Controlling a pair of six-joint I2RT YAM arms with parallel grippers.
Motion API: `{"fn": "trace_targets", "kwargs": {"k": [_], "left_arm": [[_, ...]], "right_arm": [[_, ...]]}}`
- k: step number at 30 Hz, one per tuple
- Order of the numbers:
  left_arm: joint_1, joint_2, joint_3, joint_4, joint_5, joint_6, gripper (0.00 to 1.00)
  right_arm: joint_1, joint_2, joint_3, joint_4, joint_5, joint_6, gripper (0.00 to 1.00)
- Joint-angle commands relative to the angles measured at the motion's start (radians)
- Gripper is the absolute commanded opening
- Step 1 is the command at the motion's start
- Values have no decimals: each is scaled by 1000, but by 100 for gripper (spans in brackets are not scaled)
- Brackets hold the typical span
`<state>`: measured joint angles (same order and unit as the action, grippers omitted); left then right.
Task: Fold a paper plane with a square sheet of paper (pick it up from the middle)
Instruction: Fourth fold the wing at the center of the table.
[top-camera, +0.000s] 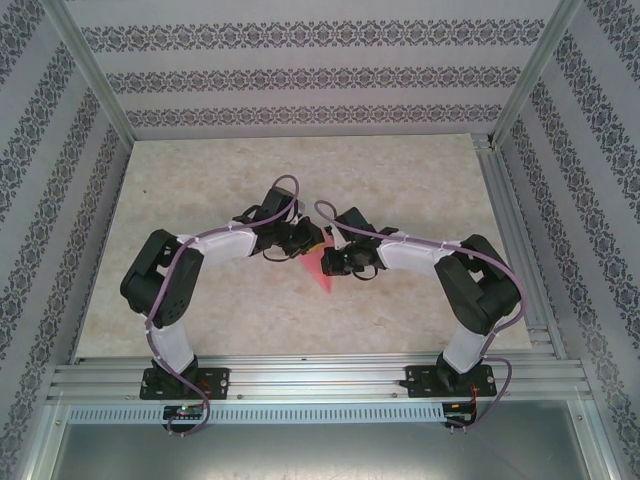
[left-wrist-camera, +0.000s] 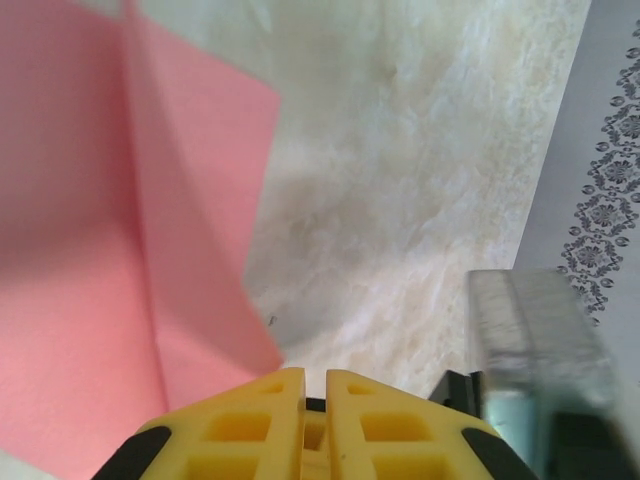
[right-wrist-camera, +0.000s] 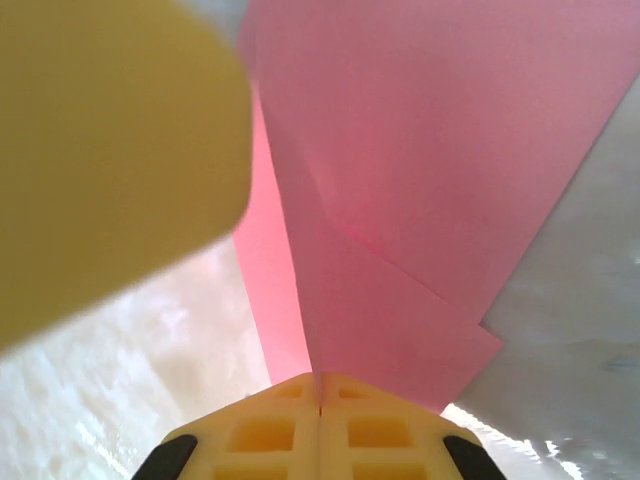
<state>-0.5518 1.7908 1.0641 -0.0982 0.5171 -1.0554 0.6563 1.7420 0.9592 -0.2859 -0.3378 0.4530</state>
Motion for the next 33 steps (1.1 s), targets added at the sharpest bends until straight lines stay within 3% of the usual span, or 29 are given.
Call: {"fn": "trace_targets", "kwargs": {"k": [1,7,14,33], "left_arm": [[15,-56,-56,5,-44,-19,16],[15,-100,-115,34,-70,-36,16],[15,-83,-112,44,-39,-22,16],[11,24,-43,74,24,0,16]], "right_arm": [[2,-7,-11,26,-71,-46,2],[-58,28,-71,192,-227,28,3],[-100,94,-80,253,-313,71,4],[-181,139,-188,551,-420,310,5]]}}
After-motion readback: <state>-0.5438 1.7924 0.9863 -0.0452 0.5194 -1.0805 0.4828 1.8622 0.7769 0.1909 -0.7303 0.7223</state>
